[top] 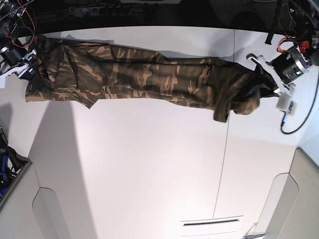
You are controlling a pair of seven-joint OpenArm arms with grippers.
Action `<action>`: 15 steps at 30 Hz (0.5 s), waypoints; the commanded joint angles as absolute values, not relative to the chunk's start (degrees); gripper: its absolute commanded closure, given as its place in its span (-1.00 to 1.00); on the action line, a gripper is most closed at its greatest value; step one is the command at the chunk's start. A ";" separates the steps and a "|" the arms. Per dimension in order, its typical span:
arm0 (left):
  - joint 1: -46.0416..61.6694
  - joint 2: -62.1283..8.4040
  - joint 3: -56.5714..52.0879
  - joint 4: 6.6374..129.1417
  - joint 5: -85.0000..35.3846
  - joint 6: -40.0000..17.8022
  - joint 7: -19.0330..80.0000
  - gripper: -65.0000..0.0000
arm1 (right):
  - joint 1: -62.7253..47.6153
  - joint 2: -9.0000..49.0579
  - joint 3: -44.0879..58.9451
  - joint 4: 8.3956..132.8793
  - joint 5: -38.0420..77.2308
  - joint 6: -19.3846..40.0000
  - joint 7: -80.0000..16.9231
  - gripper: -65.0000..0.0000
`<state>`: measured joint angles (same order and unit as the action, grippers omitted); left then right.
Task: Fold the T-shirt properly
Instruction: 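Grasp the strip's end with the left gripper and fold it toward the right gripper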
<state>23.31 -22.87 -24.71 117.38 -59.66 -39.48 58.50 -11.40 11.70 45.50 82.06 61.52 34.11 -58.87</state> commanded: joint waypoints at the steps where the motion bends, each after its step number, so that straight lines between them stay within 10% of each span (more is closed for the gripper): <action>1: 23.11 -23.51 -22.90 118.91 -60.38 -40.00 57.08 1.00 | -11.00 12.56 45.78 82.94 63.00 34.52 -58.37 1.00; 15: 19.97 -8.93 -2.68 118.58 -43.11 -39.97 49.04 1.00 | -11.03 18.33 45.91 82.94 60.58 34.72 -58.61 1.00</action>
<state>20.29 -8.82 -2.57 117.69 -41.69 -39.46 50.92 -11.42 17.12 45.52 82.06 59.57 34.17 -59.46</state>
